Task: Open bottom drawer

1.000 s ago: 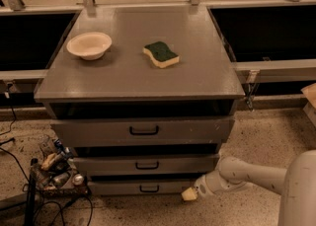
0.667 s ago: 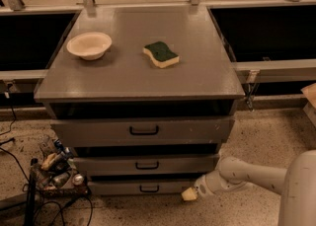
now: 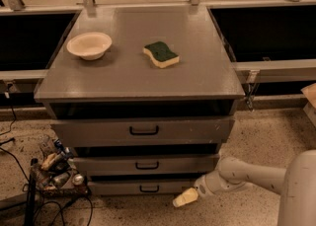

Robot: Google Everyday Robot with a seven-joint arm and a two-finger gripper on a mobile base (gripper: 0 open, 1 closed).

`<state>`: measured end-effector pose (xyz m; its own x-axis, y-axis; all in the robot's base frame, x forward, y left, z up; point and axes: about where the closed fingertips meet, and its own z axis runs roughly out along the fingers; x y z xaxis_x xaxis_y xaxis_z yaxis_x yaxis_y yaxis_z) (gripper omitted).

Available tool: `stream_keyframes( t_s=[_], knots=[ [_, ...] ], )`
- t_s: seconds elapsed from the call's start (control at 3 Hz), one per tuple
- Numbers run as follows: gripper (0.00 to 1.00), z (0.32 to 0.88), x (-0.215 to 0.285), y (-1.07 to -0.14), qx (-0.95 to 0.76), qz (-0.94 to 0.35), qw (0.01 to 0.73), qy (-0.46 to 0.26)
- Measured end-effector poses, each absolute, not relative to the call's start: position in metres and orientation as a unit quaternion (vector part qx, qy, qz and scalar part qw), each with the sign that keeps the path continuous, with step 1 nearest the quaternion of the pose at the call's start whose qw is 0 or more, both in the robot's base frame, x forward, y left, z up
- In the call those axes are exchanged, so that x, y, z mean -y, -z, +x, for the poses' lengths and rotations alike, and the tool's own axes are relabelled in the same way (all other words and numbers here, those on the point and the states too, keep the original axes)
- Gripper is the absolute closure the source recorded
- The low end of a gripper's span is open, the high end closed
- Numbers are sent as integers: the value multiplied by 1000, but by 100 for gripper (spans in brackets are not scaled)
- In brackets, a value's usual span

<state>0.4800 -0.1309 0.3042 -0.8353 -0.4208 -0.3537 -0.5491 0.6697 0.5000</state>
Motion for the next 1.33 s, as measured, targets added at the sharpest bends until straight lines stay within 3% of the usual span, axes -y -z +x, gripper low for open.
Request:
stream_keyframes(
  t_s=[1.33],
  knots=[
    [0,497,114,-273,-883,-264,123,-368]
  ],
)
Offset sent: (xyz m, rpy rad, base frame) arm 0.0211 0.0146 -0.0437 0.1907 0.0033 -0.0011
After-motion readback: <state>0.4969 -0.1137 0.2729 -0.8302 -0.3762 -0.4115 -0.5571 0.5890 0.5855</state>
